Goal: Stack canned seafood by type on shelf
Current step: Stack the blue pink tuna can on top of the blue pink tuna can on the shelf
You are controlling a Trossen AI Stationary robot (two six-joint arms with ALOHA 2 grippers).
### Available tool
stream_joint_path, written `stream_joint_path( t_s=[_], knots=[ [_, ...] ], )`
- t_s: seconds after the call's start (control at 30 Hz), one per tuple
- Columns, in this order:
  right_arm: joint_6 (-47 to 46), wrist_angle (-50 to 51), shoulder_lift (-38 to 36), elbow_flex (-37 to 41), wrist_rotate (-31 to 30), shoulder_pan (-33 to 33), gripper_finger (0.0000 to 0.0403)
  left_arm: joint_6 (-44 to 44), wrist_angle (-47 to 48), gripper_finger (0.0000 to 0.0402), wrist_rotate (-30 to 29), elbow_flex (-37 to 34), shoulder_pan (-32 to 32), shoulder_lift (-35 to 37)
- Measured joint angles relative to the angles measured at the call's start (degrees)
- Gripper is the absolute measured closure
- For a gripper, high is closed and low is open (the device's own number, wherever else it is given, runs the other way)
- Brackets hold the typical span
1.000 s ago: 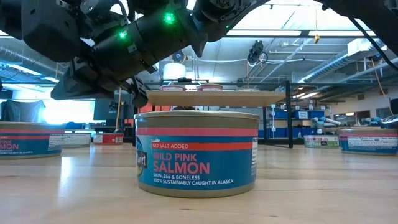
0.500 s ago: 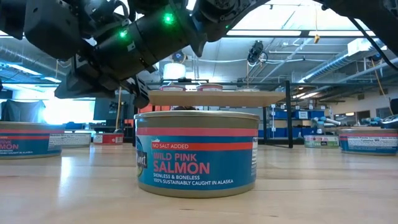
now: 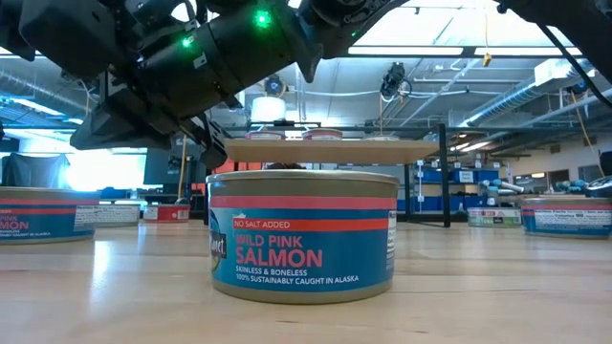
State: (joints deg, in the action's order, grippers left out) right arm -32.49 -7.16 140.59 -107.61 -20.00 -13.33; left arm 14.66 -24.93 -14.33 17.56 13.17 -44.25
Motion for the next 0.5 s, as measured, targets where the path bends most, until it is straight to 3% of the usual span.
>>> stream_joint_path(
  t_s=[0.37,0.5],
  knots=[
    [-2.5,1.0,0.2,0.0,-0.1,0.2,0.0402,0.0,0.0,0.0383,0.0,0.0,0.0,0.0],
    [-3.4,1.0,3.3,-3.3,0.0,0.4,0.0402,0.0,0.0,0.0383,0.0,0.0,0.0,0.0]
  ],
)
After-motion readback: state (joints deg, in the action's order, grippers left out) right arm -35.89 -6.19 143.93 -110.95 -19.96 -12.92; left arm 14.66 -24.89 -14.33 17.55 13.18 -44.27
